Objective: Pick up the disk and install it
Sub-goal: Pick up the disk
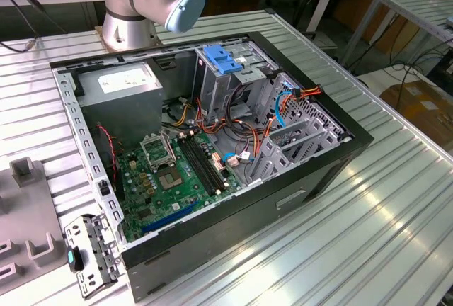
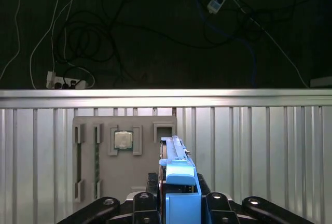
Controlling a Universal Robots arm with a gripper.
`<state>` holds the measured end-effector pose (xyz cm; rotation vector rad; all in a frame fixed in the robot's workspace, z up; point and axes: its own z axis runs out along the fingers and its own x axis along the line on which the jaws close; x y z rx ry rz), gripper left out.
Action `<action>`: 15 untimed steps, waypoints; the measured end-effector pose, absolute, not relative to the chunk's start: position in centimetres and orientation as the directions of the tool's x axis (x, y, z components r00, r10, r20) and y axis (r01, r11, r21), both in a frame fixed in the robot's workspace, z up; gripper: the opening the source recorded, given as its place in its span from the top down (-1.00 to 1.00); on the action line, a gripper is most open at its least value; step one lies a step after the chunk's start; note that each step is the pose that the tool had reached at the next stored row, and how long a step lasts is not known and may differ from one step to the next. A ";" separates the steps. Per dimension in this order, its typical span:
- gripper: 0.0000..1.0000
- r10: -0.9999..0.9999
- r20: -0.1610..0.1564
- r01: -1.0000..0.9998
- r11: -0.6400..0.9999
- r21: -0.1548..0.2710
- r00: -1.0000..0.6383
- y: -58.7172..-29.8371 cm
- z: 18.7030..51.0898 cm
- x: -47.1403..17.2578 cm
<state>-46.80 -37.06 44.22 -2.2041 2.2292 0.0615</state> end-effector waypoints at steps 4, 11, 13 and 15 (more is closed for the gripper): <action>0.26 -0.999 -0.032 -1.000 0.011 0.024 -0.012 -37.1 44.6 -46.8; 0.26 -0.999 -0.032 -1.000 0.011 0.024 -0.012 -37.1 45.2 -46.8; 0.26 -0.999 -0.032 -1.000 0.011 0.024 -0.012 -37.1 45.4 -46.8; 0.26 -0.999 -0.032 -1.000 0.011 0.024 -0.012 -37.1 45.6 -46.8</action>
